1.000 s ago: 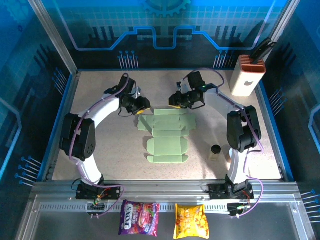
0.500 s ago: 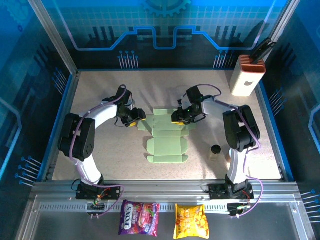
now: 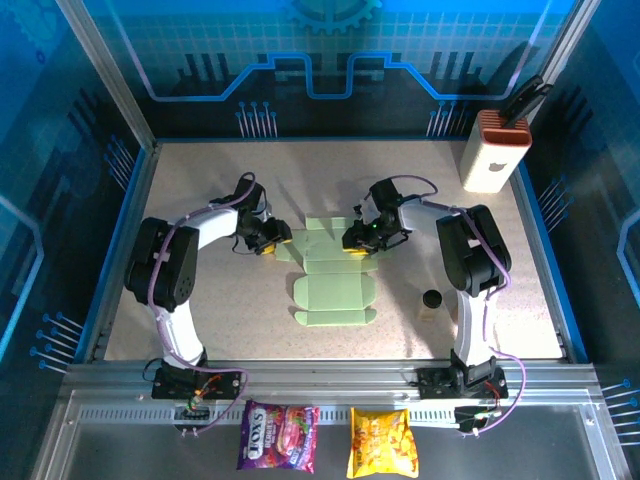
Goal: Fold the paper box
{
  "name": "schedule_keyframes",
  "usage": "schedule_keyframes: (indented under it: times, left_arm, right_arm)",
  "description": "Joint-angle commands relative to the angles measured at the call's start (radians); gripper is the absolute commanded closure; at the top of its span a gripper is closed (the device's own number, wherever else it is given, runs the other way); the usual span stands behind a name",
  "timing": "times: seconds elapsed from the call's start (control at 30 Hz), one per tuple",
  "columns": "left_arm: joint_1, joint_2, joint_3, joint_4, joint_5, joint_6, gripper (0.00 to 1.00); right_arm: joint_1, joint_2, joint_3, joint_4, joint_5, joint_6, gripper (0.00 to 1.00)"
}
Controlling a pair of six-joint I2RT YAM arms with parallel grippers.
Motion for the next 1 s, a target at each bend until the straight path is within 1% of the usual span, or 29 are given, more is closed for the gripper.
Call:
schedule_keyframes:
  times: [0.0, 0.13, 0.4, 0.47, 0.57, 0.67, 0.77, 0.97]
  left_arm:
    - [0.01, 0.01, -0.023, 0.056, 0.069, 0.004, 0.49]
    - [0.011, 0.015, -0.035, 0.097, 0.106, -0.009, 0.51]
    - [0.01, 0.033, -0.06, 0.173, 0.173, -0.048, 0.51]
    - [0.011, 0.026, -0.07, 0.181, 0.169, -0.054, 0.51]
    - [0.011, -0.004, -0.092, 0.18, 0.121, -0.056, 0.48]
    - [0.013, -0.024, -0.109, 0.203, 0.131, -0.056, 0.51]
    - [0.012, -0.015, -0.108, 0.229, 0.184, -0.057, 0.53]
    - [0.012, 0.019, -0.105, 0.274, 0.24, -0.081, 0.55]
  right_arm:
    - [0.004, 0.018, -0.024, 0.009, -0.007, -0.01, 0.68]
    - [0.005, 0.017, -0.032, 0.016, -0.007, -0.008, 0.68]
    - [0.003, 0.012, -0.032, 0.013, -0.007, -0.01, 0.68]
    - [0.003, 0.011, -0.034, 0.014, -0.007, -0.01, 0.68]
    - [0.003, 0.006, -0.039, 0.015, -0.008, -0.009, 0.68]
    - [0.004, 0.002, -0.045, 0.019, -0.008, -0.008, 0.68]
    - [0.003, 0.0, -0.048, 0.019, -0.007, -0.007, 0.68]
    - [0.004, 0.0, -0.046, 0.019, -0.007, -0.005, 0.68]
